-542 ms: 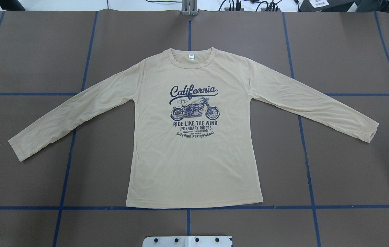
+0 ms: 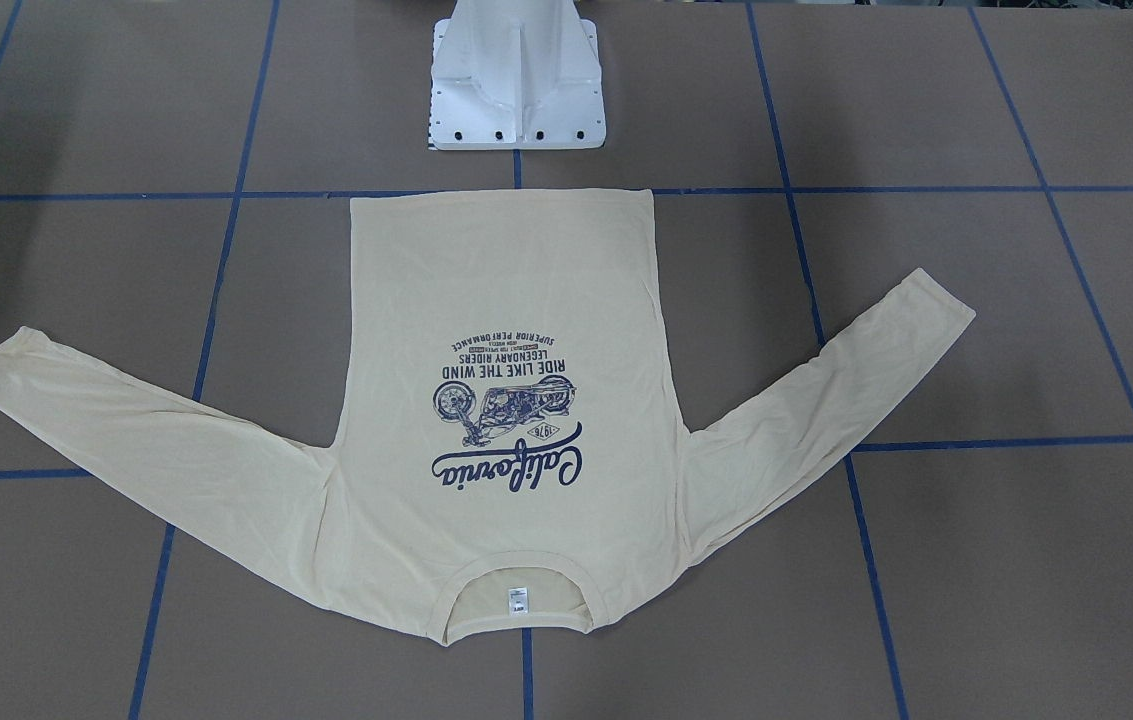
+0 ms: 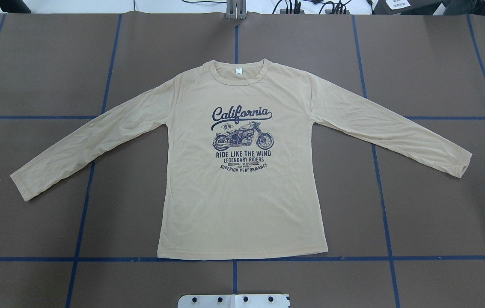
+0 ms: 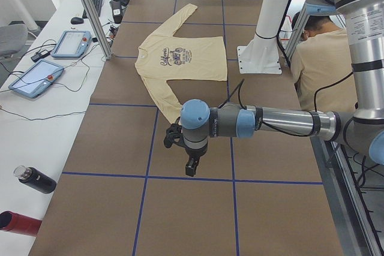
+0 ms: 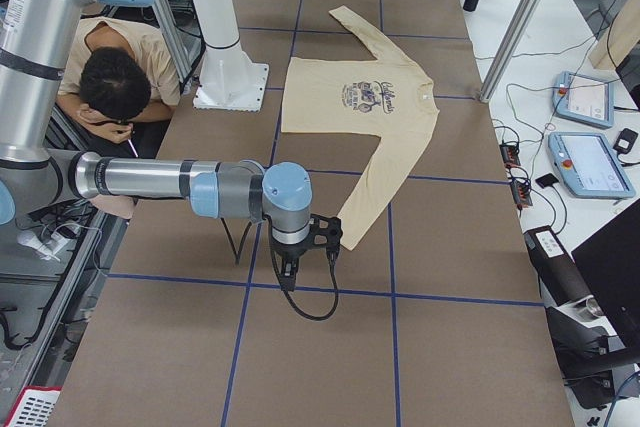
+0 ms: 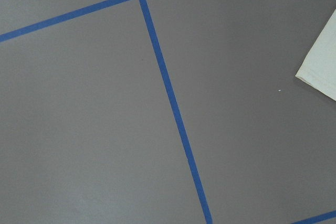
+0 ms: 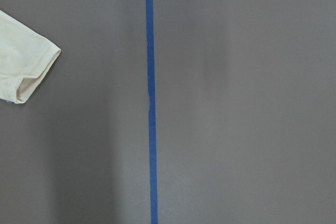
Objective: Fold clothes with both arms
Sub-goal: 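Move the right gripper toward the sleeve cuff farthest from the left arm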
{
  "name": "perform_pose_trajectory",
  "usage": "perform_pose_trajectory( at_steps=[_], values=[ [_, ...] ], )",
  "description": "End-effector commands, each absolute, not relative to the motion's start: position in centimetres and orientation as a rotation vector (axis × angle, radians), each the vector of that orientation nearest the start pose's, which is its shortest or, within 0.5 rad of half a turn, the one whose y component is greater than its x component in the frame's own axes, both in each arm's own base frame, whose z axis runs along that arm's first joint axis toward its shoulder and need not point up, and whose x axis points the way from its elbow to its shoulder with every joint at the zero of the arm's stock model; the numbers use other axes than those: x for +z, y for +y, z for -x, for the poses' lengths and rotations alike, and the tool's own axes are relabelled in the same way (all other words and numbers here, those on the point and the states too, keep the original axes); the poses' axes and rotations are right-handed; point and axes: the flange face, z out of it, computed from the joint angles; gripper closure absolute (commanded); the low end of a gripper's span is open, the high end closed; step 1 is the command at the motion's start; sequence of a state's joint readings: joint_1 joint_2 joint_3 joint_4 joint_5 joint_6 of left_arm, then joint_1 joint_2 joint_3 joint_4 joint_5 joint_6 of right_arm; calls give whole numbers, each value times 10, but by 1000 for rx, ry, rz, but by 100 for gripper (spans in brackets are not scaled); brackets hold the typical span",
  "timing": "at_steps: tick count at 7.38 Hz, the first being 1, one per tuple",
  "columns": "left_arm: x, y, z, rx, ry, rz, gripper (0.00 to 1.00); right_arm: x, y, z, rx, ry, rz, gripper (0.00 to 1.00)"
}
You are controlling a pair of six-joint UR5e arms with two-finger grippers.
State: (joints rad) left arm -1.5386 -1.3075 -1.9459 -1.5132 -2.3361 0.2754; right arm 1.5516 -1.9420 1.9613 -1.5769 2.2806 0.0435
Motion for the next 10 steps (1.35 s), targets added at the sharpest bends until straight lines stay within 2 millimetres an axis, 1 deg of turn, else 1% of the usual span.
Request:
perform_pose_trajectory(
  at_steps=[1,2,3,4,5,6,7,8,9,10],
  values=[
    [557,-406,52,344,745,-234,0,602,-356,-61,0,-713,-44,0],
    [531,-426,52,369,734,-303,0,579,-382,-61,-22,-716,-110,0],
    [496,-453,54,403,696,-399,0,561,-408,-60,-40,-714,-159,0],
    [472,-473,53,438,675,-490,0,550,-419,-60,-48,-717,-183,0],
    [437,-491,53,493,637,-652,0,541,-422,-59,-59,-725,-201,0],
    [438,-507,51,507,623,-691,0,540,-423,-58,-67,-746,-217,0],
    [433,-520,51,511,624,-721,0,533,-425,-57,-86,-751,-269,0],
    [426,-519,51,483,632,-735,0,536,-428,-49,-23,-766,-244,0],
    [425,-518,51,482,632,-746,0,536,-430,-27,35,-788,-222,0],
    [424,-518,51,482,630,-748,0,547,-435,-7,77,-816,-222,0]
  ],
)
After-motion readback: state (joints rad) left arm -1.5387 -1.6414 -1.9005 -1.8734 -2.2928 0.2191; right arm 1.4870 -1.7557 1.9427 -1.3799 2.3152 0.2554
